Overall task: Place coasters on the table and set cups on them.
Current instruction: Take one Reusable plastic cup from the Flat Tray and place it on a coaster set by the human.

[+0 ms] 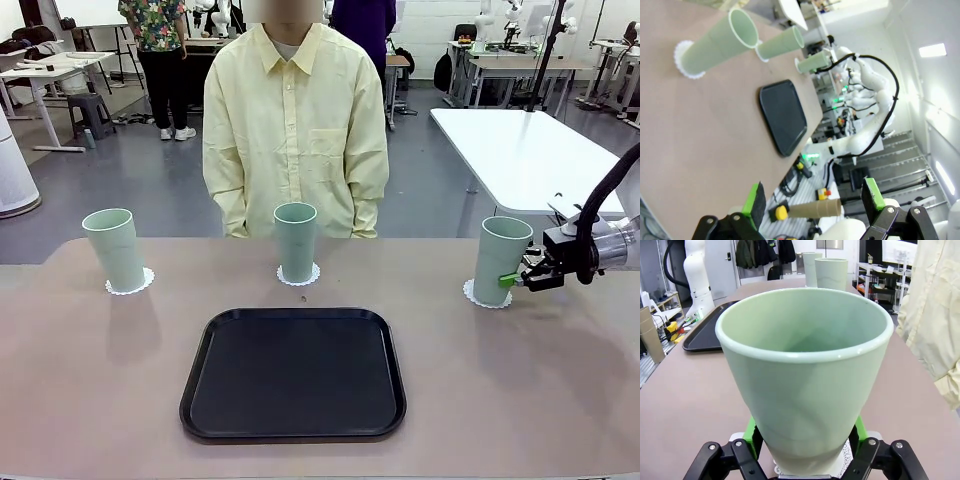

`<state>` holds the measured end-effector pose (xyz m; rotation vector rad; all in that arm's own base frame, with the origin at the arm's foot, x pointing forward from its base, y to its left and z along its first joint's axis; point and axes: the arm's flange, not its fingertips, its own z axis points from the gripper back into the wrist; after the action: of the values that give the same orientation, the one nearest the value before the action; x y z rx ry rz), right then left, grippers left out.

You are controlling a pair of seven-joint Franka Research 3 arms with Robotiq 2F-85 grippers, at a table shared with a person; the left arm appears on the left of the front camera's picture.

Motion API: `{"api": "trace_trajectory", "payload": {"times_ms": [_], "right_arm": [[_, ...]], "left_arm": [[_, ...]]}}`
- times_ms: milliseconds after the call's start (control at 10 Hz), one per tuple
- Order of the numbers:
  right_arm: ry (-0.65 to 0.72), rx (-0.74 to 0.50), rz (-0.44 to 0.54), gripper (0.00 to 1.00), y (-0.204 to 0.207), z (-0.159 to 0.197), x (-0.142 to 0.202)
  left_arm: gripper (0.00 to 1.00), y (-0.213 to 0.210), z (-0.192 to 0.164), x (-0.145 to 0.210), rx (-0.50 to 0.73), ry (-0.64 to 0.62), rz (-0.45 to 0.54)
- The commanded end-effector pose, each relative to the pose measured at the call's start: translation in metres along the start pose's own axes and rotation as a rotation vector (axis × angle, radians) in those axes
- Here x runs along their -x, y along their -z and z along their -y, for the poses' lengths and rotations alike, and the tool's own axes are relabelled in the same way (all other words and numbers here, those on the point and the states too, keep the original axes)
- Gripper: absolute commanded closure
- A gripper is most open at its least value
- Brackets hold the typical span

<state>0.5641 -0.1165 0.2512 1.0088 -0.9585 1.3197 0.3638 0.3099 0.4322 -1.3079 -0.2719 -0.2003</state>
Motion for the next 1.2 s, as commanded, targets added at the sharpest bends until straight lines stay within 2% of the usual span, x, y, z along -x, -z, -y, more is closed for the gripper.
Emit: {"api": "trace_trajectory", "payload": {"times_ms": [0,1100], "right_arm": [[-0.027,-0.003,0.0,0.18,-0.0003,0.0077,0.0025],[-0.02,-0.018,0.02,0.18,-0.0029,0.0131,0.0049]], "left_arm": [[0.0,-0.0015,0.0019,0.0006,-0.003,0.0,0.001],[0.0,-0.0015,0.0019,0.0006,-0.003,0.0,0.001]]}}
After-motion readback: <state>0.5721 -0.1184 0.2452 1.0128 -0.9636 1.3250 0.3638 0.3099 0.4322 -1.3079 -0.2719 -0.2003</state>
